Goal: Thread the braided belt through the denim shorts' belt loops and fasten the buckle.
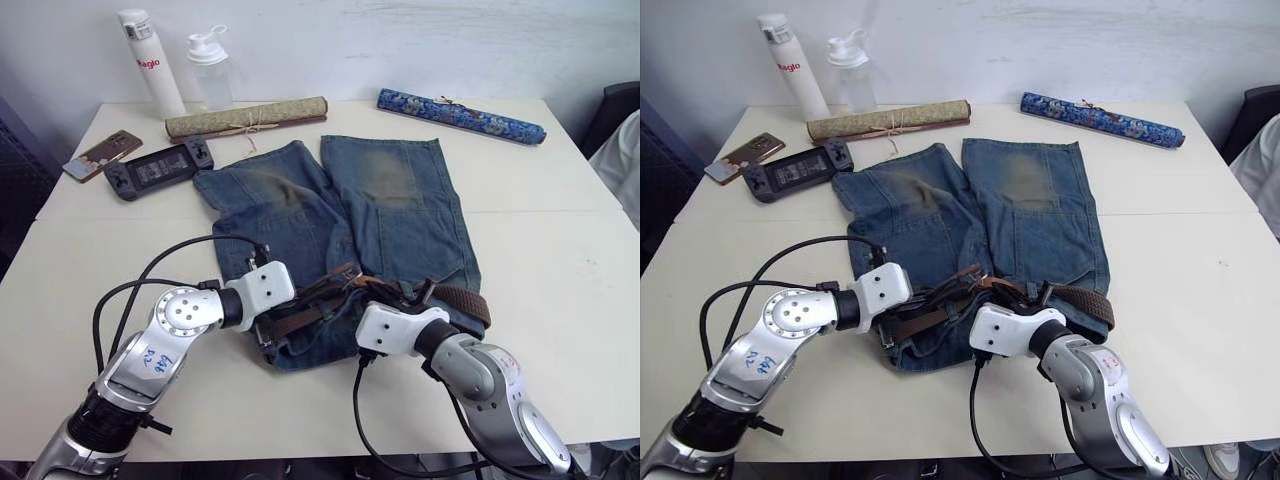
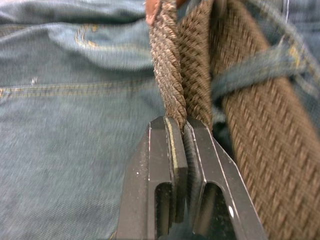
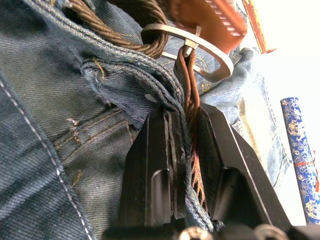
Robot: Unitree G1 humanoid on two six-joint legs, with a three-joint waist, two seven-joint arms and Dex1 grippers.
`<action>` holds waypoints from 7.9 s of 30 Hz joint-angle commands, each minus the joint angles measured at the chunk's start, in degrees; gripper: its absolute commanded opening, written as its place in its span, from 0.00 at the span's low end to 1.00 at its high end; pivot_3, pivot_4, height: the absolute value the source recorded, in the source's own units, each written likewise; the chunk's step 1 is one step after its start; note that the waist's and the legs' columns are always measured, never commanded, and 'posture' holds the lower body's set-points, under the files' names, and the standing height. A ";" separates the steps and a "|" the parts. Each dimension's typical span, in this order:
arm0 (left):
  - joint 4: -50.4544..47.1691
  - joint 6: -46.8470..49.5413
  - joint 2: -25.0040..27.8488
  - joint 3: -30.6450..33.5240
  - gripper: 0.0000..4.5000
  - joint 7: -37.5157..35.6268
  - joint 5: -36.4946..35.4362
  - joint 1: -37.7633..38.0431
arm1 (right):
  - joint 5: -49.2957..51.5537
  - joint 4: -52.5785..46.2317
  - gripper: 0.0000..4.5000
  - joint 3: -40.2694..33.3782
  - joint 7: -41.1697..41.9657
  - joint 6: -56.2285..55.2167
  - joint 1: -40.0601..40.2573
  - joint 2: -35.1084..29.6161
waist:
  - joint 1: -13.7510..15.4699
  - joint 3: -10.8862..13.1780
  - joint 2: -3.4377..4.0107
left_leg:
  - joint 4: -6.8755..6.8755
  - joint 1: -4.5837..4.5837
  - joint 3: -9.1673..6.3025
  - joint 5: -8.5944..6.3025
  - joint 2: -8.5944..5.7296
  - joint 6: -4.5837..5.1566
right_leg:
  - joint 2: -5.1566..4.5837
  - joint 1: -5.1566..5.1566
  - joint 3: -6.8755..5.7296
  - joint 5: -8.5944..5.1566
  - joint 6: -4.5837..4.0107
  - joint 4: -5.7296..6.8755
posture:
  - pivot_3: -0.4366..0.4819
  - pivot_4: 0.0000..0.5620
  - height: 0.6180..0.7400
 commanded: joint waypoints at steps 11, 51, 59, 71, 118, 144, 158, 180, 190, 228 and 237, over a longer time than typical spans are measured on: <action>2.92 -10.55 3.12 -3.17 0.00 -1.90 11.94 -5.82 | -2.47 -0.07 0.03 -0.56 1.82 -3.27 -1.81 -0.05 | 0.01 0.00 0.00 | 0.04 0.00 0.03 0.00 0.02 0.00 | 0.08 -0.02 -0.02 0.00 0.00 0.14 | 0.48 0.27 0.82; 10.26 -20.94 4.74 2.06 0.00 -8.61 15.35 -9.98 | -4.96 9.25 0.03 0.63 7.58 -15.51 -12.12 0.26 | -1.23 0.00 0.00 | 0.16 0.04 0.15 0.00 0.10 0.01 | 0.19 -0.10 -0.03 -0.03 -0.01 0.52 | 0.48 0.27 0.82; 9.44 -20.87 5.20 2.51 0.00 -9.84 15.21 -9.91 | -5.21 10.10 0.03 -0.08 7.34 -14.97 -12.39 1.15 | -1.22 0.00 0.00 | 0.18 0.04 0.15 0.00 0.10 0.01 | 0.18 -0.11 -0.03 -0.03 -0.01 0.54 | 0.48 0.27 0.82; 8.80 -20.58 6.15 4.06 0.00 -11.52 15.10 -11.78 | -5.20 10.33 0.03 -0.52 7.51 -14.48 -11.96 1.31 | -1.23 0.00 0.00 | 0.19 0.04 0.15 -0.01 0.10 0.01 | 0.19 -0.11 -0.03 -0.03 -0.01 0.55 | 0.48 0.27 0.82; 11.80 -17.46 -6.89 0.22 0.00 -12.65 14.25 -12.44 | -6.01 12.36 0.03 0.81 8.15 -15.88 -14.70 3.44 | -1.22 -0.02 -0.03 | 0.37 0.04 0.23 -0.02 0.09 0.04 | 0.16 -0.16 0.01 -0.04 0.01 0.75 | 0.48 0.27 0.82; 18.20 -20.95 -16.80 -2.55 0.00 -5.77 15.53 -14.72 | -3.07 8.79 0.03 -0.97 15.85 -10.74 -8.82 3.46 | 0.11 -0.05 -0.06 | 0.68 0.00 0.10 -0.08 0.04 0.13 | 0.10 0.00 -0.04 -0.04 0.01 0.82 | 0.48 0.27 0.82; 19.90 -18.50 -20.68 -4.55 0.00 -6.29 12.49 -12.31 | -1.00 -0.80 0.85 -4.31 19.85 2.44 -5.01 6.82 | 0.22 -0.06 -0.06 | 0.69 0.00 0.09 -0.08 0.05 0.13 | 0.14 -0.01 -0.06 -0.04 0.01 0.83 | 0.48 0.27 0.82; 20.30 -17.64 -22.03 -5.75 0.00 -6.20 11.16 -11.35 | 18.74 -12.94 0.95 -23.09 27.02 18.87 -11.67 -7.68 | 0.28 -0.06 -0.05 | 0.68 -0.01 -0.01 -0.12 -0.01 0.19 | 0.03 0.05 -0.04 -0.04 0.01 0.76 | 0.48 0.27 0.82; 19.06 -17.33 -21.75 -5.82 0.00 -5.95 11.46 -10.80 | 15.79 -4.60 0.95 -16.53 18.17 6.12 -9.19 -13.24 | 0.23 -0.06 -0.05 | 0.69 0.00 0.03 -0.13 -0.02 0.21 | -0.02 0.05 -0.08 -0.04 0.02 0.75 | 0.48 0.27 0.82; 5.73 -7.10 -17.91 7.41 0.53 -11.64 -10.12 -2.63 | 12.01 1.07 0.00 -9.22 12.99 3.19 -9.63 -10.05 | -0.10 -0.04 -0.03 | 0.67 -0.01 0.02 -0.11 0.09 0.18 | -0.02 0.03 -0.03 -0.05 0.02 0.73 | 0.48 0.27 0.82; 5.11 -1.96 -15.00 9.91 0.53 -9.00 -14.43 3.54 | 12.92 0.48 0.00 -10.80 12.40 0.36 -6.95 -11.25 | 0.25 -0.04 -0.03 | 0.69 -0.02 -0.08 -0.12 -0.09 0.19 | -0.28 0.10 0.00 -0.06 0.03 0.56 | 0.48 0.27 0.82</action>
